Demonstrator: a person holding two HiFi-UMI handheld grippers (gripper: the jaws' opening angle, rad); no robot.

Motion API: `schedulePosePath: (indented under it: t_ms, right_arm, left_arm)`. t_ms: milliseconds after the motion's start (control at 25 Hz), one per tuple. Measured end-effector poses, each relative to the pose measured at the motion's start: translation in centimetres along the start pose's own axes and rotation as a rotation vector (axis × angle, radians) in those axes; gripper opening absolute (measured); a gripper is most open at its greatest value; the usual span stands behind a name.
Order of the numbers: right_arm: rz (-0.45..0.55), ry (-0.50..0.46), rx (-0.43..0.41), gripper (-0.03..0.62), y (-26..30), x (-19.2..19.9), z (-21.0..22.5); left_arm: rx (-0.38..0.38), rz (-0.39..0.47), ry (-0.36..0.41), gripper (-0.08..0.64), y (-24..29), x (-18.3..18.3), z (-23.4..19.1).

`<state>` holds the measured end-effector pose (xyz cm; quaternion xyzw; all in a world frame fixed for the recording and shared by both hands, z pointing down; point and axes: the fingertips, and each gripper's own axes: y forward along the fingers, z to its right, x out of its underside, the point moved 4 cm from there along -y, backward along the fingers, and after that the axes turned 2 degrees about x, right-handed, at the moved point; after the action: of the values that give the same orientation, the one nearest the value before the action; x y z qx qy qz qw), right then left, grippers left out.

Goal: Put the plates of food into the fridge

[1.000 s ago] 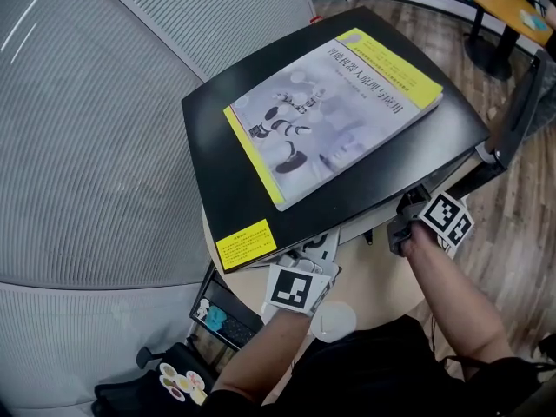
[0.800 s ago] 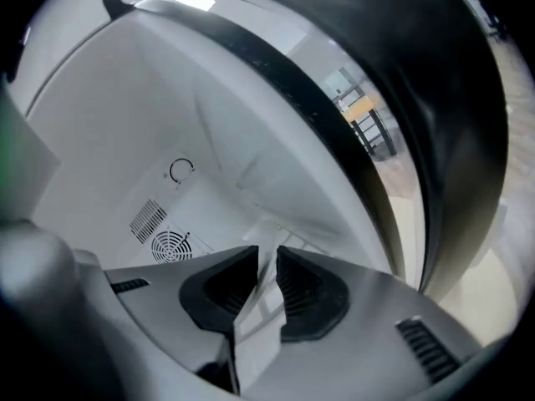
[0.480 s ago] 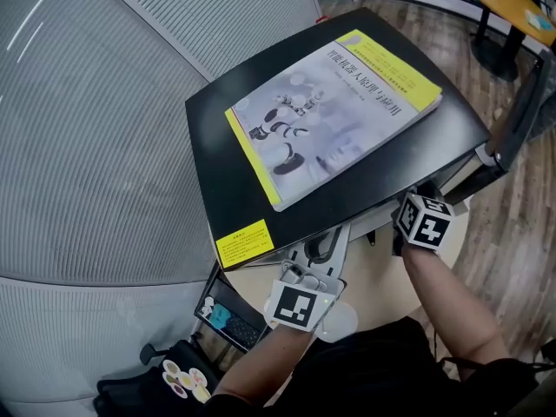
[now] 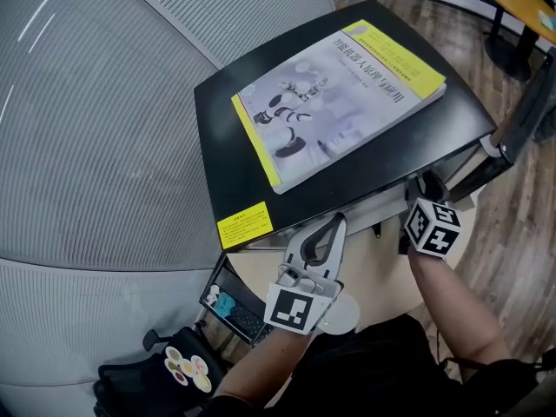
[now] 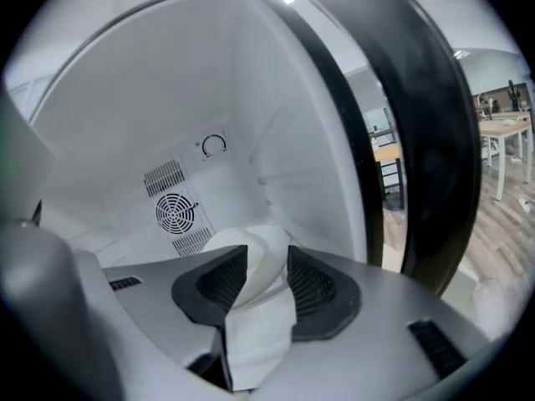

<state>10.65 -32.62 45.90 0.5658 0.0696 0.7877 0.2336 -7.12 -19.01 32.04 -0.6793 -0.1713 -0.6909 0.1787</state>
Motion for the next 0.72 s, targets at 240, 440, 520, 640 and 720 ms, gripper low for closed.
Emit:
schedulePosePath:
  t_ms: [240, 440, 520, 640, 720]
  right_arm:
    - [0.14, 0.109, -0.154, 0.13, -4.3, -0.1, -1.6]
    - [0.19, 0.233, -0.253, 0.13, -8.7, 0.5, -2.7]
    - [0.198, 0.274, -0.289, 0.129, -10.5, 1.2, -3.3]
    - [0.198, 0.32, -0.321, 0.127, -13.6, 3.2, -4.4]
    - [0.195, 0.335, -0.329, 0.118, -15.6, 4.8, -5.1]
  left_arm:
    - [0.004, 0.014, 0.0, 0.002, -2.9, 0.2, 0.7]
    - [0.033, 0.031, 0.01, 0.002, -7.2, -0.3, 0.9]
    - [0.041, 0.037, 0.024, 0.002, -9.3, -0.3, 0.4]
    - [0.049, 0.037, 0.048, 0.002, -12.9, -0.4, -0.3]
    - [0.052, 0.037, 0.051, 0.002, -15.3, -0.6, -0.8]
